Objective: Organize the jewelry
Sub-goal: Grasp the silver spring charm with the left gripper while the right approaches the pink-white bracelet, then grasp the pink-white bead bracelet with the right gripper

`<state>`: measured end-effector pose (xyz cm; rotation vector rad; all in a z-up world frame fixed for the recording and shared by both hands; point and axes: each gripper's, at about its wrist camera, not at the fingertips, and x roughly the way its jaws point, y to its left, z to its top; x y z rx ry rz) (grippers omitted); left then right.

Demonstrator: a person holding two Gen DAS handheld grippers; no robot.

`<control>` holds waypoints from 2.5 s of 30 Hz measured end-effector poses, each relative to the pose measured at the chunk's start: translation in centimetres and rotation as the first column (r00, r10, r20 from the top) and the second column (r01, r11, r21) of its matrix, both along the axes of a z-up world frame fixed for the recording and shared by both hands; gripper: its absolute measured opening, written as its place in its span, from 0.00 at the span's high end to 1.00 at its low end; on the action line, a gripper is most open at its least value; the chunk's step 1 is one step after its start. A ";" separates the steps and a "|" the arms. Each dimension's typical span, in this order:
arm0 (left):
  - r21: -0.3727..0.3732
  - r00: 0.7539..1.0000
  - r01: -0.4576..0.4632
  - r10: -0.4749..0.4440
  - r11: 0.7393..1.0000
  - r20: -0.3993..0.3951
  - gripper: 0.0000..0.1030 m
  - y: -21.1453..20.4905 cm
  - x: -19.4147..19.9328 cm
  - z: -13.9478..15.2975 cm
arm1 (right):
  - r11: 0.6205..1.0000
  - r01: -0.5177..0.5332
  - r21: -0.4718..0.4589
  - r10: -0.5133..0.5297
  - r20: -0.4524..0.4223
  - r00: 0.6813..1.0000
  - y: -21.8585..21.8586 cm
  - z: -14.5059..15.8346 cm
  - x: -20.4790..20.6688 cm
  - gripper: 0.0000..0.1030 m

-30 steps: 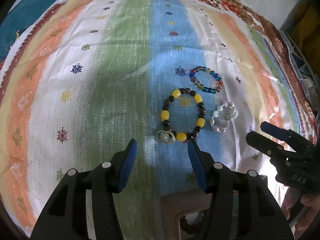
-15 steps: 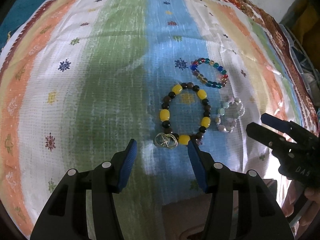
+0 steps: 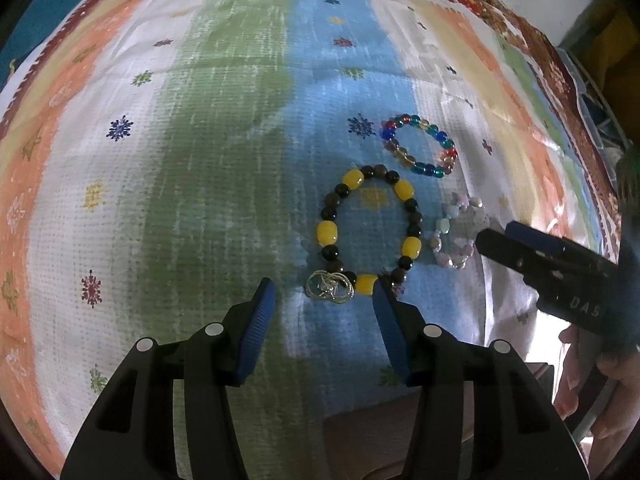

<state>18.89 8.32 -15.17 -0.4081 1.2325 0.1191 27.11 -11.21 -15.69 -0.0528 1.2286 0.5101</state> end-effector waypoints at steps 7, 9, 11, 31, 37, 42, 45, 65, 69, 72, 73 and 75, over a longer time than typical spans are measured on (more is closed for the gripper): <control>0.027 1.000 0.001 -0.001 1.000 0.003 0.52 0.2 0.2 -0.3 | 1.000 0.011 -0.013 -0.011 -0.002 1.000 0.5 -0.2 0.5 0.28; 0.028 1.000 -0.005 0.005 1.000 0.002 0.54 0.5 0.4 -0.4 | 1.000 0.002 -0.029 -0.002 0.003 1.000 0.9 -0.3 0.5 0.28; 0.018 1.000 -0.005 0.005 1.000 0.004 0.56 0.7 0.3 -0.4 | 0.999 -0.005 -0.045 0.006 0.006 1.000 1.1 -0.4 0.4 0.28; 0.007 1.000 0.001 -0.001 1.000 0.002 0.85 1.8 -0.1 -1.3 | 0.997 -0.020 -0.080 0.021 0.013 1.000 1.3 -1.2 0.8 0.47; 0.031 1.000 0.020 -0.019 0.999 -0.004 0.85 1.5 -0.3 -1.3 | 1.000 0.012 -0.012 -0.012 -0.029 1.000 0.3 -1.1 1.2 0.79; 0.063 0.999 0.032 -0.032 0.997 -0.008 0.85 1.1 -0.2 -1.1 | 0.999 0.032 0.015 -0.032 -0.047 0.998 -0.5 -1.1 1.4 0.84; 0.102 0.999 0.035 -0.034 0.994 -0.009 0.85 0.9 -0.1 -0.8 | 1.000 0.019 -0.007 -0.020 -0.029 0.999 -0.2 -0.8 1.0 0.84; 0.191 0.999 0.035 -0.041 0.981 0.028 0.85 -0.3 -1.2 1.8 | 0.996 -0.021 -0.081 0.026 0.060 0.998 -0.4 1.5 -1.7 0.84; 0.182 0.999 0.022 -0.030 0.983 0.039 0.85 -0.1 -1.6 2.3 | 0.997 -0.025 -0.072 0.031 0.076 0.997 -0.5 2.4 -2.2 0.84; 0.178 0.998 0.016 -0.026 0.984 0.056 0.85 -0.2 -1.9 2.9 | 0.998 -0.027 -0.060 0.032 0.095 0.995 -0.5 3.4 -2.7 0.84; 0.176 0.998 0.010 -0.021 0.984 0.062 0.85 -0.2 -2.0 3.1 | 0.998 -0.029 -0.055 0.034 0.100 0.994 -0.4 3.7 -3.0 0.84; 0.166 0.998 -0.016 0.005 0.986 0.065 0.85 0.1 -2.3 3.4 | 0.998 -0.047 -0.049 0.052 0.113 0.992 0.0 4.3 -3.5 0.84</control>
